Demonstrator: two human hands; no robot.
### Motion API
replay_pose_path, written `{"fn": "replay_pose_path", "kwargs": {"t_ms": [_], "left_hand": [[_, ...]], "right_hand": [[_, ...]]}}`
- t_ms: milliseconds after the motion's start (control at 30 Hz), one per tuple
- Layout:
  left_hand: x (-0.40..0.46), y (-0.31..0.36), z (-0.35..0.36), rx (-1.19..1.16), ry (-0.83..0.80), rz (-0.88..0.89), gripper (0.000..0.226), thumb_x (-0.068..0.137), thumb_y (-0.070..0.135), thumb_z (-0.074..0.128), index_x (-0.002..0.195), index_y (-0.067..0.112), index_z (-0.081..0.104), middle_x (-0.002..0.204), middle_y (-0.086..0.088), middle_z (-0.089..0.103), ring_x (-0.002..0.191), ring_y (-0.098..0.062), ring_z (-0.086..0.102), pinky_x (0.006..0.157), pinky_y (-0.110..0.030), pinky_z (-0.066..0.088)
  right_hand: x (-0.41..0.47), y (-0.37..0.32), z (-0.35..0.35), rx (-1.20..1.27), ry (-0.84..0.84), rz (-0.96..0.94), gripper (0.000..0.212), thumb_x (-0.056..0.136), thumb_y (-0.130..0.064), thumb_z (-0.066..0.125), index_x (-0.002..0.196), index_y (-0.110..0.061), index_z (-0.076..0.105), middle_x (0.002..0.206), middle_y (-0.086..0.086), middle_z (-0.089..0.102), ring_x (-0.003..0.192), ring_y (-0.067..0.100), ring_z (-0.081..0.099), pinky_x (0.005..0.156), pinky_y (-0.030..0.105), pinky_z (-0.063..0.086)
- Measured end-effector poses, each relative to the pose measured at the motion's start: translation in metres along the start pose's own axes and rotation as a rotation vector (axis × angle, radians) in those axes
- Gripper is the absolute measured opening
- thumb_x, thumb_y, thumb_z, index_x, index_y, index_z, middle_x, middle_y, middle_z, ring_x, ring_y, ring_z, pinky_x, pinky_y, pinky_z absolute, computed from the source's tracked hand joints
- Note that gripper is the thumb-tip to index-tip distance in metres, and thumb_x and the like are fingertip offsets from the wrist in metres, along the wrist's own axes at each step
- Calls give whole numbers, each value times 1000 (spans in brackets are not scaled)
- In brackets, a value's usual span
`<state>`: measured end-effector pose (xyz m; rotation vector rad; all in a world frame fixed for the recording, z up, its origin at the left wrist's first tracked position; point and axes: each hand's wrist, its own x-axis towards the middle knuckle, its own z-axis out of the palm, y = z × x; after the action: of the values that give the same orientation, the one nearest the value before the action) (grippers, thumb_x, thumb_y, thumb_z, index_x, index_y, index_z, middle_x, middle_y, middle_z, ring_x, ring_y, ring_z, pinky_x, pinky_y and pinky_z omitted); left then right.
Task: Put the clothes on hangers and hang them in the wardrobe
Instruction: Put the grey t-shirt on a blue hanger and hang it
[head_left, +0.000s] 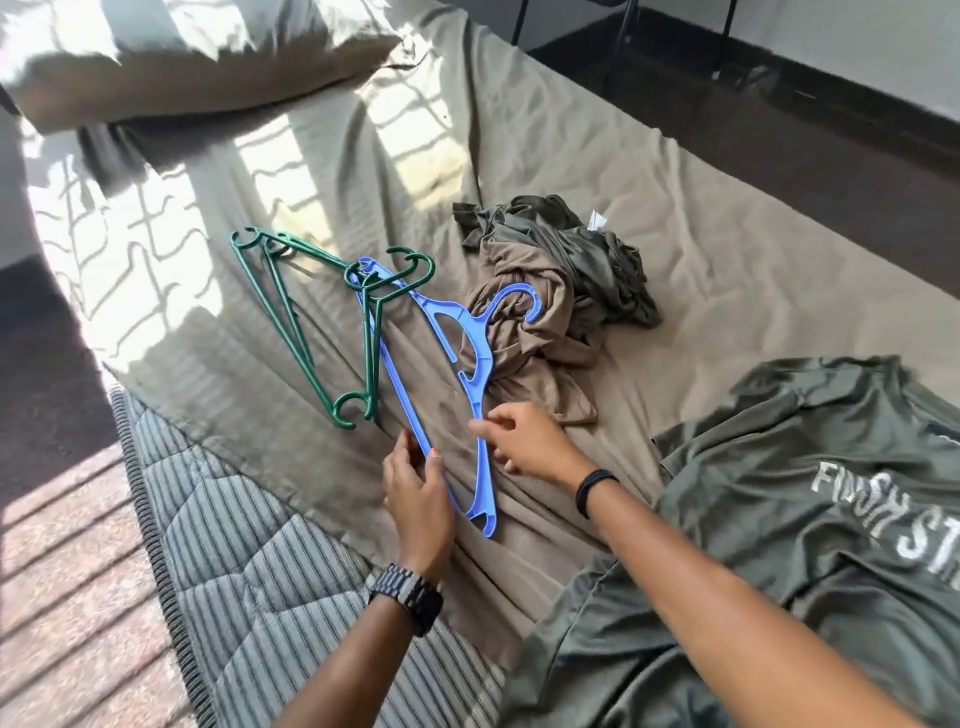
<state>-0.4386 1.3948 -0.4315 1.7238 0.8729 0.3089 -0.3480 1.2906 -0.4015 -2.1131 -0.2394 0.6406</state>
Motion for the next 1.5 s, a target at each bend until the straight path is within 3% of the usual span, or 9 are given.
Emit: {"fn": "replay_pose_path", "kwargs": {"t_ms": [133, 300, 567, 733, 1000, 1133, 1200, 1300, 1500], "left_hand": [[8, 6, -3, -126, -56, -35, 26, 83, 22, 68, 107, 14, 67, 99, -3, 70, 86, -16, 62, 87, -38, 52], [-10, 24, 3, -411, -312, -175, 8, 85, -2, 64, 89, 5, 61, 73, -6, 66, 56, -5, 61, 55, -13, 49], [-71, 70, 72, -584, -765, -240, 11, 97, 6, 46, 100, 8, 56, 85, -13, 69, 65, -22, 68, 61, -30, 59], [-105, 113, 111, -471, -1001, -12, 11, 93, -2, 49, 98, 4, 57, 81, -7, 70, 65, -17, 69, 55, -28, 56], [-154, 179, 173, -192, -1075, 376, 18, 84, -8, 62, 101, -3, 64, 65, 2, 64, 52, 1, 57, 51, -19, 52], [-174, 196, 202, 159, -934, 857, 19, 81, 8, 72, 99, 11, 75, 73, 12, 70, 59, 11, 56, 67, -22, 46], [-184, 196, 213, 324, -921, 1099, 19, 81, 16, 72, 100, 18, 76, 92, 0, 74, 83, -5, 65, 74, -26, 43], [-196, 181, 228, 510, -981, 1292, 18, 79, 13, 67, 95, 14, 75, 97, -10, 71, 98, -27, 62, 78, -33, 46], [-207, 146, 237, 654, -948, 1399, 19, 82, 4, 60, 95, 12, 72, 106, -3, 65, 109, -22, 53, 74, -38, 49]], "right_hand": [[-5, 14, 8, 25, 98, -14, 17, 84, -14, 69, 83, 2, 63, 73, 15, 64, 66, 15, 54, 66, 32, 47], [-40, 19, -26, 415, 98, 65, 17, 96, 0, 46, 90, -11, 57, 72, 4, 60, 52, 6, 61, 49, 21, 51], [-130, 86, -107, 391, 469, 112, 23, 97, -3, 47, 112, -13, 61, 72, 2, 59, 40, 3, 46, 38, 19, 39], [-171, 119, -142, 447, 705, 93, 19, 92, 4, 54, 108, 3, 63, 74, 1, 64, 57, -4, 60, 61, 13, 50], [-242, 144, -189, 862, 945, 49, 17, 94, 0, 48, 97, -5, 65, 73, 4, 65, 58, 6, 59, 54, 16, 46], [-282, 157, -215, 973, 1108, 26, 20, 95, 1, 46, 91, -5, 64, 67, 4, 67, 53, 7, 62, 50, 17, 49], [-298, 164, -222, 958, 1163, 39, 21, 95, 1, 45, 91, -7, 64, 70, 6, 67, 54, 7, 63, 50, 17, 50], [-309, 169, -221, 794, 1216, 57, 21, 94, 1, 48, 90, -11, 64, 74, 7, 66, 59, 6, 63, 54, 16, 50], [-304, 172, -215, -26, 1316, 96, 18, 85, 3, 57, 88, -12, 66, 89, 0, 66, 82, 12, 60, 76, 17, 44]]}}
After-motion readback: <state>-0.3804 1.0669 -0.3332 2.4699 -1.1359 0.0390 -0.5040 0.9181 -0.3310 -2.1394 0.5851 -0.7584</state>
